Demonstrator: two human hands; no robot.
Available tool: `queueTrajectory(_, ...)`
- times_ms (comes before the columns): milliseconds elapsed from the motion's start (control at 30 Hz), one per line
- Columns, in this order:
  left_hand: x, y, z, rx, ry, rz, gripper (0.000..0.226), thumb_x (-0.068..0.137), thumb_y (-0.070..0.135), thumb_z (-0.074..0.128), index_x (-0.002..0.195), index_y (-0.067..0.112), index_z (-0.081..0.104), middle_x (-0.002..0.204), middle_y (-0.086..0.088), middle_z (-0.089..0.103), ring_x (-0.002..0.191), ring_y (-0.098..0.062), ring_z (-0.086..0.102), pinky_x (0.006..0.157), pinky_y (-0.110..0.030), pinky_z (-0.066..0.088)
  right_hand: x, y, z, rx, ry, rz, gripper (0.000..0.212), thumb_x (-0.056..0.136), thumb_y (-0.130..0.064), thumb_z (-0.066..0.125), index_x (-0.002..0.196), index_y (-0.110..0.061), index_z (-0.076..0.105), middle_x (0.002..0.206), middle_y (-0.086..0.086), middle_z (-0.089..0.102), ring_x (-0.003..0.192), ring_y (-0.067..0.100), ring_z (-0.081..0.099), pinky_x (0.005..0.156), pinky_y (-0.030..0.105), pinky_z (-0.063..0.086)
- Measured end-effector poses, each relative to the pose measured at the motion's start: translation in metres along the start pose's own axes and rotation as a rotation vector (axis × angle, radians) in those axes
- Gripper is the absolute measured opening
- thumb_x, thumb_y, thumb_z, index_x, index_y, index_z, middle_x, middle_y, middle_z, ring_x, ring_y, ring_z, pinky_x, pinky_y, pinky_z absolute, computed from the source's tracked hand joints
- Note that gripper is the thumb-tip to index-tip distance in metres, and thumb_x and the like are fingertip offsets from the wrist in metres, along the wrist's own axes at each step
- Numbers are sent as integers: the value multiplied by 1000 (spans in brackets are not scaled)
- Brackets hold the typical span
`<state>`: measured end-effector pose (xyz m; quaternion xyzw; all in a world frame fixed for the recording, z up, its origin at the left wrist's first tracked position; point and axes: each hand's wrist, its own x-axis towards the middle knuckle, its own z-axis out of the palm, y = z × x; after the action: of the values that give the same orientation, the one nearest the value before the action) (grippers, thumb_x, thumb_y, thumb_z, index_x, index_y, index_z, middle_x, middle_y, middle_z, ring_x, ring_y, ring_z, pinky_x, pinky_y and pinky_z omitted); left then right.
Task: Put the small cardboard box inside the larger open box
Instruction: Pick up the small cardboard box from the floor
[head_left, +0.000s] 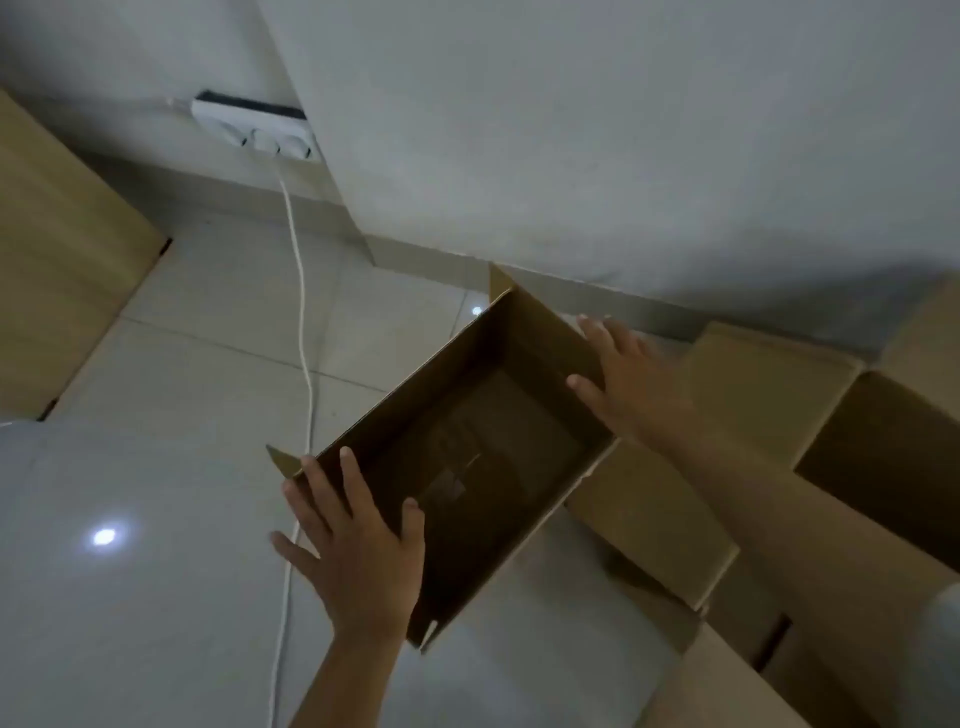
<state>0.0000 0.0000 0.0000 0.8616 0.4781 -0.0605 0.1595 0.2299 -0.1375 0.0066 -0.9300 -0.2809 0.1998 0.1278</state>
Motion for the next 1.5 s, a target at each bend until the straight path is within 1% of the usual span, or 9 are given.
queueTrajectory(100, 6, -7, 8, -71, 21, -85, 76, 85, 36, 50, 143, 12, 8, 154, -20, 1, 141, -39, -2, 110, -60, 8, 14, 1, 11, -75, 13, -18, 64, 93, -38, 40, 143, -28, 2, 154, 7, 16, 132, 35, 32, 102, 48, 36)
queueTrajectory(167, 8, -11, 14, -166, 33, -102, 75, 86, 23, 52, 143, 10, 5, 153, -21, -2, 139, -43, 6, 109, -59, 17, 20, 0, 17, -103, 29, -16, 62, 95, -31, 37, 144, -27, -1, 152, 7, 21, 111, 34, 52, 78, 42, 49)
queueTrajectory(300, 8, -9, 19, -408, 136, -134, 70, 87, -1, 41, 143, 11, 0, 154, -16, -9, 127, -49, 33, 83, -47, 49, 26, 7, 20, -243, 68, -56, 78, 89, -5, 43, 143, -31, -6, 142, 10, 36, 68, 26, 52, 47, 29, 36)
queueTrajectory(433, 7, -3, 18, -461, 148, -246, 67, 87, -8, 38, 143, 9, 4, 154, -17, 8, 117, -47, 46, 79, -38, 42, 28, 7, 18, -261, 63, -91, 89, 82, 5, 47, 144, -29, -6, 132, 16, 45, 75, 35, 59, 53, 35, 42)
queueTrajectory(600, 12, -14, -1, -366, 178, -140, 63, 88, -6, 39, 142, 6, 10, 152, -18, 17, 100, -45, 56, 68, -33, 41, 21, -7, 15, -167, 103, -83, 87, 82, 6, 49, 144, -25, -2, 129, 18, 46, 80, 35, 59, 59, 35, 43)
queueTrajectory(733, 20, -22, -41, -305, 243, -37, 66, 88, -5, 40, 143, 10, 7, 152, -17, 20, 65, -9, 41, 62, -31, 38, 10, -30, -2, -63, 142, -67, 86, 82, 8, 48, 144, -23, -2, 124, 20, 49, 71, 32, 54, 59, 37, 44)
queueTrajectory(967, 19, -15, -159, -252, 336, 88, 65, 86, -5, 44, 142, 7, 13, 142, -24, 29, 110, -44, 50, 87, -53, 49, -34, -71, -75, 27, 234, 4, 86, 81, 5, 49, 144, -21, -2, 115, 18, 52, 61, 22, 43, 54, 33, 33)
queueTrajectory(1267, -29, 39, -300, -220, 385, 280, 66, 84, -7, 46, 141, 6, 16, 134, -27, 32, 108, -42, 48, 86, -49, 48, -134, -89, -200, 140, 414, 140, 79, 85, 3, 48, 144, -22, 3, 109, 15, 54, 62, 20, 50, 51, 29, 38)
queueTrajectory(1500, -79, 122, -317, -232, 288, 483, 66, 83, -8, 47, 139, 13, 21, 128, -24, 35, 91, -36, 53, 74, -44, 52, -232, -26, -251, 215, 546, 382, 74, 85, 4, 45, 143, -26, 9, 106, 14, 57, 58, 17, 51, 47, 25, 37)
